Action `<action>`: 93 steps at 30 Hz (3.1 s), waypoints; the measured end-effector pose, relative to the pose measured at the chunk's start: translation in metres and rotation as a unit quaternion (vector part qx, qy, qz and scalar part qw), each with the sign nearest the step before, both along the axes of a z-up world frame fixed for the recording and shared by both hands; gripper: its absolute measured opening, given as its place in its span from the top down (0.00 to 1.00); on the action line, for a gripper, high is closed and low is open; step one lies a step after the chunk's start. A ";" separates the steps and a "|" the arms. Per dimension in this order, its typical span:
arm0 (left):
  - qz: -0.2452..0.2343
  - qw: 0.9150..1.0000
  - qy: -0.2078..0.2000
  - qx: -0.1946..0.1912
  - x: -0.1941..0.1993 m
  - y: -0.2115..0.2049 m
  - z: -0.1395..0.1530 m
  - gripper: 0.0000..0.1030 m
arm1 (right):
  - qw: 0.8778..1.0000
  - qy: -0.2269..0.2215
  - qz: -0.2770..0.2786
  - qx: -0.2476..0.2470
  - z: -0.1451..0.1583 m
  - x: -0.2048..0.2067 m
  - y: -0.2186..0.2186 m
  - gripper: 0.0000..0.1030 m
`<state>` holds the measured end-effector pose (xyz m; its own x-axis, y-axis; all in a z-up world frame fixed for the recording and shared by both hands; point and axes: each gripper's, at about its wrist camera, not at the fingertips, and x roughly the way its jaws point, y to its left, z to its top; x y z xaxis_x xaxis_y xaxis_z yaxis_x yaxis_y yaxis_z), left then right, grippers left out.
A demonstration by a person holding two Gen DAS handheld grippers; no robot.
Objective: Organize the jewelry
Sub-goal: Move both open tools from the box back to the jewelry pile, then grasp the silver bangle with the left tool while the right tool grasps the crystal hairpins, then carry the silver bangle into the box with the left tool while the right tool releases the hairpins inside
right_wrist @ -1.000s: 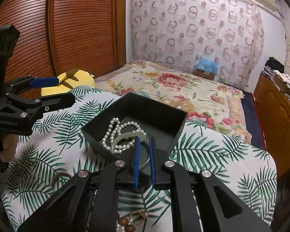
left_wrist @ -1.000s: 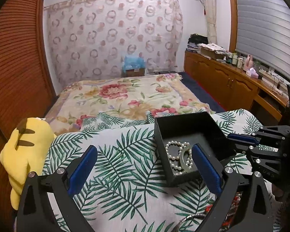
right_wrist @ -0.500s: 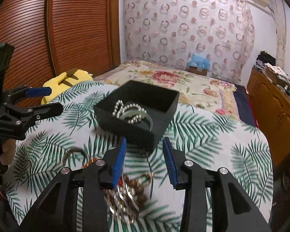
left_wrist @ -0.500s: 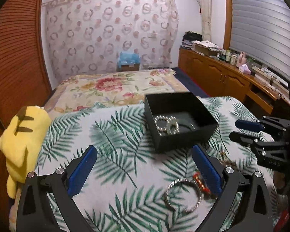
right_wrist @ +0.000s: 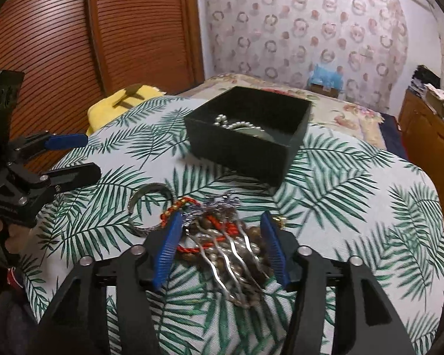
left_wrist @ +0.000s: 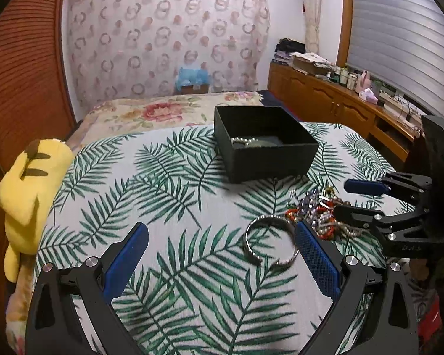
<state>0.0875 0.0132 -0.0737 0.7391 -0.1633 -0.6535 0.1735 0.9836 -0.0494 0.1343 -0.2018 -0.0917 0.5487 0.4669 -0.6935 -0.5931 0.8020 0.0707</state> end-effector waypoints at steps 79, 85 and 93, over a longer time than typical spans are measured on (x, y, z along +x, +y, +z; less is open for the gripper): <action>-0.025 1.000 0.009 -0.014 0.052 0.009 0.002 0.95 | 0.997 -0.073 0.007 -0.013 0.043 0.013 0.003 0.40; -0.024 0.999 -0.007 -0.022 0.061 0.011 0.016 0.95 | 0.997 -0.079 0.016 -0.010 0.051 0.032 0.010 0.40; -0.015 0.999 -0.022 -0.026 0.074 0.018 0.029 0.95 | 0.996 -0.083 0.029 -0.013 0.057 0.063 0.022 0.40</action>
